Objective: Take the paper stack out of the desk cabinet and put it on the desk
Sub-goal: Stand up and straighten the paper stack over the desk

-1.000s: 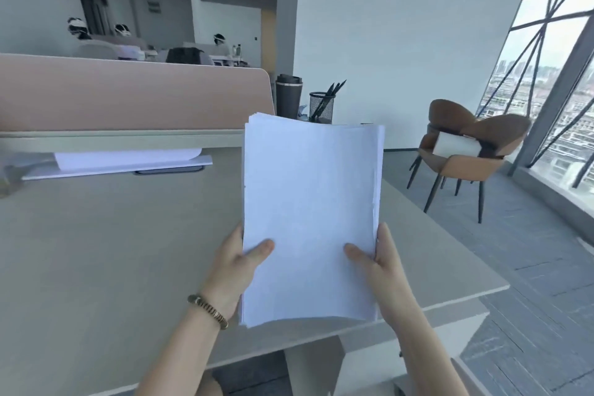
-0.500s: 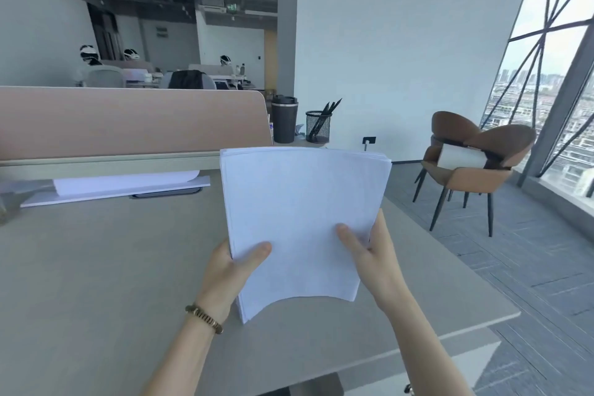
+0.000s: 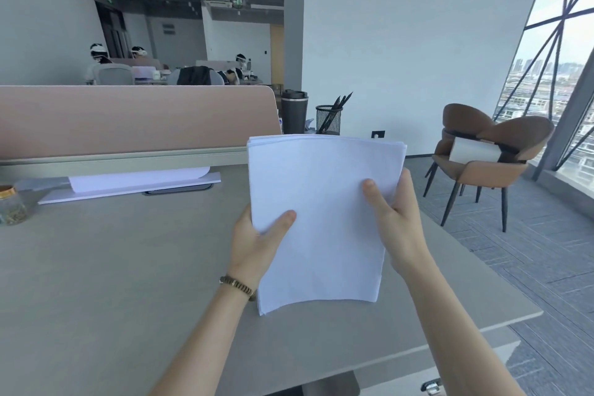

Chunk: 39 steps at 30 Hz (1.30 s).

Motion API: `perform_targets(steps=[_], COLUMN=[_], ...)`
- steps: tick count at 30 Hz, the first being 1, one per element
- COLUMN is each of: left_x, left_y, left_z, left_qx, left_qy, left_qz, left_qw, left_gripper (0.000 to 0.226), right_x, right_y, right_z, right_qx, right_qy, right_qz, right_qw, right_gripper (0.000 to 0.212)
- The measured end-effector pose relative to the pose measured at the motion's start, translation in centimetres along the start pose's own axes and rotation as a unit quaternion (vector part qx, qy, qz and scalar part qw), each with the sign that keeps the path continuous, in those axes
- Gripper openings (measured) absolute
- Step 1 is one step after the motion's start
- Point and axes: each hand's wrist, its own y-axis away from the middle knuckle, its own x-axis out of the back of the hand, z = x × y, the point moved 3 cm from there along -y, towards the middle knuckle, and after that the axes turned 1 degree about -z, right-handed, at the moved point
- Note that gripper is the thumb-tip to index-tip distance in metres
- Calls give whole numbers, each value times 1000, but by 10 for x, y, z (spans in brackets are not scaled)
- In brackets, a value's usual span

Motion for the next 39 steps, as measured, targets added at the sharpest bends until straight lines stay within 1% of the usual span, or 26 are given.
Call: perform_targets(steps=[2,5,9,11,15,19,23,26,29,34,36,39], left_x=[-1,-1,5,5,5,7,1,-9,-23,-47,-56,-75], left_y=[-5,-6,12,24,36,44,37,24,12,2,-5,-20], left_z=[0,-5,-35,-47,-53,-56,-52,-52,-59,-88,-97,-106], left_qx=[-6,-2,45,67,89,120,111,111,125,201,216,225], left_qy=[0,14,7,-2,-34,-67,-83,-122,-165,-212,-224,-237], left_qz=[-3,-15,-45,-45,-39,-45,-40,-56,-97,-114,-116,-123], left_qw=[1000,1000,998,997,995,989,990,985,974,949,943,937], left_gripper=[28,29,33,32,30,20,17,18,20,13,18,17], right_x=[1,3,5,6,7,8,11,19,32,49,55,65], right_y=[-3,-2,19,30,48,64,61,55,42,11,-2,-25], right_z=[0,5,37,58,88,103,109,112,114,136,144,159], right_qx=[-2,-11,-54,-80,-105,-136,-155,-170,-204,-273,-291,-313], right_qy=[1,-33,-45,-37,-21,-10,11,41,81,193,238,263], right_qz=[6,-2,-29,-41,-23,-25,1,20,18,-29,-37,-38], right_qw=[1000,999,997,995,994,990,988,984,976,942,926,912], right_gripper=[16,14,20,23,24,33,38,32,28,36,36,36])
